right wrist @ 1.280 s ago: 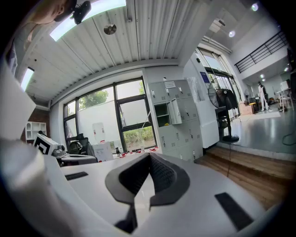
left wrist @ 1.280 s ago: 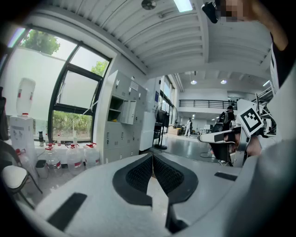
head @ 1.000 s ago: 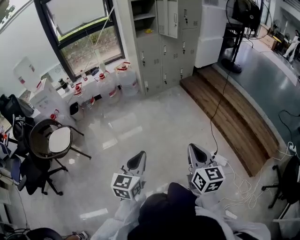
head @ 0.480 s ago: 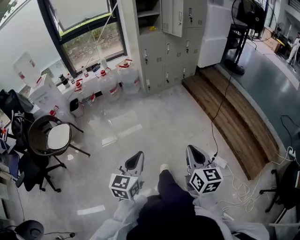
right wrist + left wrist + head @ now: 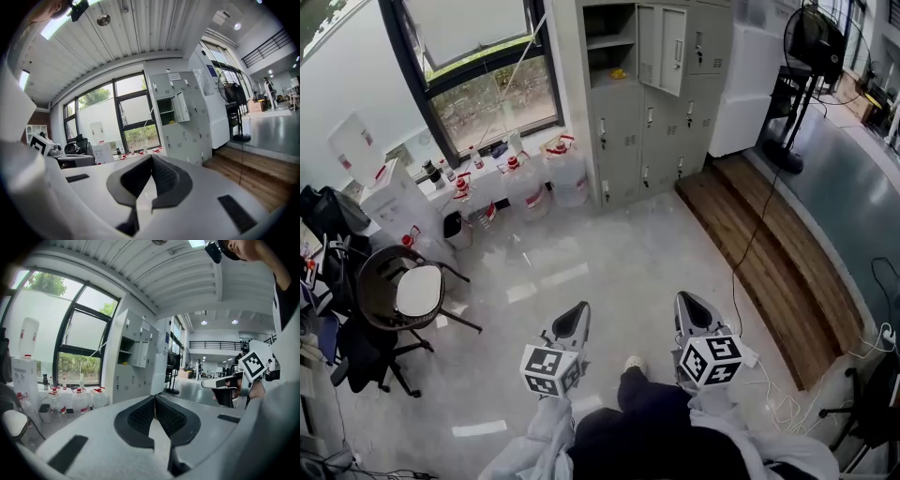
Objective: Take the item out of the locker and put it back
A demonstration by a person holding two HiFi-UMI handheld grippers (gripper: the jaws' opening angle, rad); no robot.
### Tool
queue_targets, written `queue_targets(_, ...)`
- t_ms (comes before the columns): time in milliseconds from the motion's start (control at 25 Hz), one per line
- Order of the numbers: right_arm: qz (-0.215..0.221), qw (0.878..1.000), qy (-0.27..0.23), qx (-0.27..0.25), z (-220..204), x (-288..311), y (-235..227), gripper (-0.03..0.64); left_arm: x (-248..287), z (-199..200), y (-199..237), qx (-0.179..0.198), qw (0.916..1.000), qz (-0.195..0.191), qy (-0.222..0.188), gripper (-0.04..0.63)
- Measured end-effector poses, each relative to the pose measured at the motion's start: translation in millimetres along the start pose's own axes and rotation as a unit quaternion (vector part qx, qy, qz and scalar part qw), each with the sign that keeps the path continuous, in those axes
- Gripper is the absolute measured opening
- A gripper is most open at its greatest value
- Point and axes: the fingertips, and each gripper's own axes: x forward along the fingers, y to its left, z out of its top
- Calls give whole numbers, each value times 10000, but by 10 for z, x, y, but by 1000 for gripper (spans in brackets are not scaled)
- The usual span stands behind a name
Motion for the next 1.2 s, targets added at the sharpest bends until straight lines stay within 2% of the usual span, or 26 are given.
queue_targets(440, 153, 9995, -148, -221, 491, 1097, -434, 0, 1017, 339, 466, 130, 9999, 68, -64, 11)
queue_targets(760, 170, 9997, -96, -159, 514, 1479, -620, 0, 1370, 320, 665, 59, 9999, 131, 48, 11)
queue_targets(1000, 150, 9997, -80, -172, 486, 1542, -659, 0, 1394, 247, 693, 80, 9997, 171, 138, 11)
queue_targets(1120, 222, 9997, -27, -102, 446, 1557, -640, 44, 1366, 203, 723, 28, 9994, 246, 227, 11)
queue_targets(1200, 333, 9994, 32, -76, 412, 1574, -608, 132, 1358, 195, 750, -6, 9993, 299, 239, 11)
